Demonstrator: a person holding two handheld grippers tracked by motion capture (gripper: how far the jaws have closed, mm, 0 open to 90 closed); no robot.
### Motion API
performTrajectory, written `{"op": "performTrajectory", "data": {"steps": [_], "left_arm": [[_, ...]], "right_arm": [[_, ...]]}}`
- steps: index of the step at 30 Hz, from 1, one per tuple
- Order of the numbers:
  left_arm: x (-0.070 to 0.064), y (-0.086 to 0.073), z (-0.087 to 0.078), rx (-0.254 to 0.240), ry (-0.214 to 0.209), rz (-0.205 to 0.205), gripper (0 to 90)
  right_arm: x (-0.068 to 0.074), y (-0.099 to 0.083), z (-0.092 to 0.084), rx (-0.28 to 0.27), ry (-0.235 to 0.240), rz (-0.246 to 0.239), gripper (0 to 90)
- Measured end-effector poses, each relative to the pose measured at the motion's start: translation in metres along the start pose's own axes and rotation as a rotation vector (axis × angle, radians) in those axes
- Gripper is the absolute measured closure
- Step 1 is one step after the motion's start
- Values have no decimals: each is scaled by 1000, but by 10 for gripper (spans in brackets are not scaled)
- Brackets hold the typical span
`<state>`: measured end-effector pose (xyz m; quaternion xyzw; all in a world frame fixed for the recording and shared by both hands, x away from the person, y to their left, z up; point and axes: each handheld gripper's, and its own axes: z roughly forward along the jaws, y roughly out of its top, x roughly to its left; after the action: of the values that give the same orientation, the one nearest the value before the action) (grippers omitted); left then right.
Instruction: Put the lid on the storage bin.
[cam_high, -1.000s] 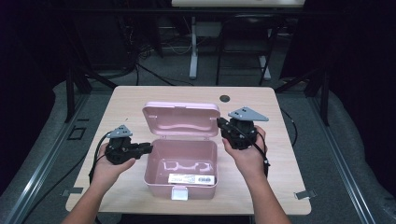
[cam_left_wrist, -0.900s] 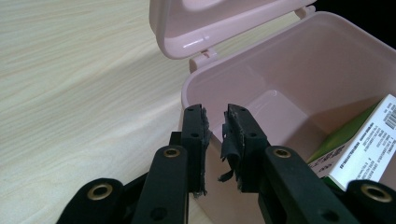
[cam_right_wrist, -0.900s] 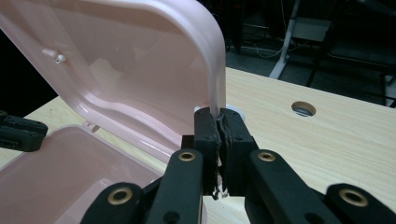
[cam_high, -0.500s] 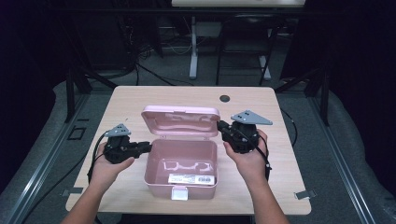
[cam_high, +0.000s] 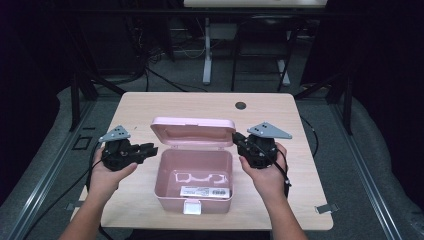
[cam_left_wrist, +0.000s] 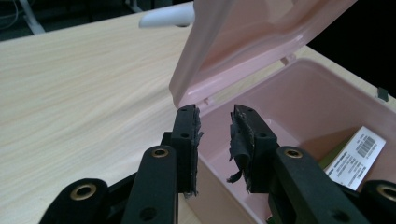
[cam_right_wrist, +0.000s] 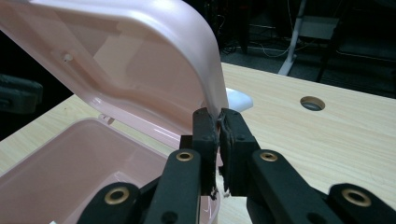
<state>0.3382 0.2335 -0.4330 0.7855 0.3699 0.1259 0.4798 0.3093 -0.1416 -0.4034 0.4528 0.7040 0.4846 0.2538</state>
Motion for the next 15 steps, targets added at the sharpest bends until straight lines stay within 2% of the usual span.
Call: {"op": "performTrajectory", "data": {"steps": [15], "left_arm": [[-8, 15, -16, -65, 17, 32, 635]], "right_arm": [[3, -6, -5, 6, -1, 0, 849]]}}
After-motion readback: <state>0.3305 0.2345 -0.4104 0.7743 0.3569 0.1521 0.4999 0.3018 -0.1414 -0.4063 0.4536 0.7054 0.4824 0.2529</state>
